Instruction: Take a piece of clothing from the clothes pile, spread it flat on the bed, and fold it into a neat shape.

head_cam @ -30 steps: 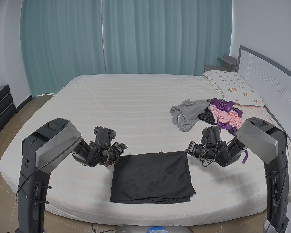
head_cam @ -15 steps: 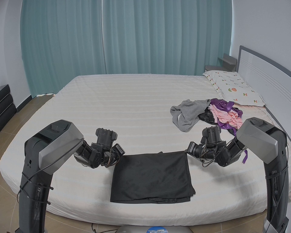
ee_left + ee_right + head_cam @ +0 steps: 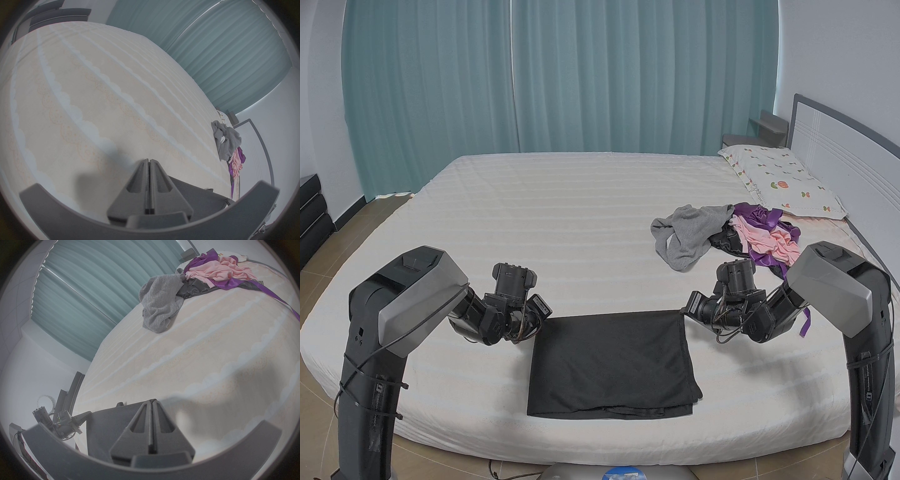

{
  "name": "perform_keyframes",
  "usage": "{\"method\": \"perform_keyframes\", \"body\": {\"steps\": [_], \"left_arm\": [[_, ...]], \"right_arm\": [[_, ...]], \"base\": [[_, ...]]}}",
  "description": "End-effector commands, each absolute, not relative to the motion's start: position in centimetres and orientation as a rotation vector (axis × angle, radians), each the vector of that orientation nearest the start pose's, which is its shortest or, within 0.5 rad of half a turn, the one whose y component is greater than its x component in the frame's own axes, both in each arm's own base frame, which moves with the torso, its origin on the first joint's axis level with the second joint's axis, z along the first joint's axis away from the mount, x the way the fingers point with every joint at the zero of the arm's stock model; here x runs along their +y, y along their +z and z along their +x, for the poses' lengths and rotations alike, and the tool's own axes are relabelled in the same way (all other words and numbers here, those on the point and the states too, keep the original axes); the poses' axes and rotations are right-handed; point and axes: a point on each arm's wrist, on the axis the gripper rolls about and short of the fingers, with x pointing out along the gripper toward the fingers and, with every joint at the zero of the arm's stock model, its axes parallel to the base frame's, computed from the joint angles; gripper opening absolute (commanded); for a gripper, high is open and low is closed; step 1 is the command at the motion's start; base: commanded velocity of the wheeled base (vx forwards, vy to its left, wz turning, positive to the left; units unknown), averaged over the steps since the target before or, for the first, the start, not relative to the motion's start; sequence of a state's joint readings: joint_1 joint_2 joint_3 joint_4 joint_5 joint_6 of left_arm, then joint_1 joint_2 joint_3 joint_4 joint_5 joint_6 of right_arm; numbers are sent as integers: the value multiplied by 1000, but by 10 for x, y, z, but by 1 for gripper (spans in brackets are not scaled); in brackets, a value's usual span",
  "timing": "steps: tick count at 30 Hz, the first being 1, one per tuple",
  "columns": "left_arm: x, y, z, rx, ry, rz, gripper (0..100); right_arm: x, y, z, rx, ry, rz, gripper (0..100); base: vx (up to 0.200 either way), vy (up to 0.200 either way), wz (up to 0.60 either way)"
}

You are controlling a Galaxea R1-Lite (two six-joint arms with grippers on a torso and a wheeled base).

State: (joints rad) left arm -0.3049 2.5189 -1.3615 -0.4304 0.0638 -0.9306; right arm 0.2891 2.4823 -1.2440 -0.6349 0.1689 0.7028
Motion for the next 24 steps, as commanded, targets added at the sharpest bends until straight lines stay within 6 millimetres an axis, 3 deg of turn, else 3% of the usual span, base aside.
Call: {"method": "perform_keyframes", "body": {"steps": [1,6,7,16,19,22,23,24], "left_arm": [[-136,-24,439,763,121,-752,0],[-137,-23,438,764,119,-754,0],[-136,-22,438,762,120,-756,100],[-134,-21,438,772,122,-761,100],[-128,-14,438,760,136,-795,100],[-112,3,436,739,169,-892,100],[-111,4,435,737,169,-895,100],[-101,12,429,753,160,-923,100]], "right_arm": [[132,-15,430,738,212,630,0],[132,-16,429,752,208,627,0],[133,-16,429,752,210,627,100],[131,-7,425,745,215,639,100],[126,3,410,759,217,642,100],[119,14,378,818,253,647,100],[119,14,377,821,258,646,100],[117,18,355,850,293,643,100]], "base": [[0,0,0],[0,0,0],[0,0,0],[0,0,0],[0,0,0],[0,0,0],[0,0,0],[0,0,0]]}}
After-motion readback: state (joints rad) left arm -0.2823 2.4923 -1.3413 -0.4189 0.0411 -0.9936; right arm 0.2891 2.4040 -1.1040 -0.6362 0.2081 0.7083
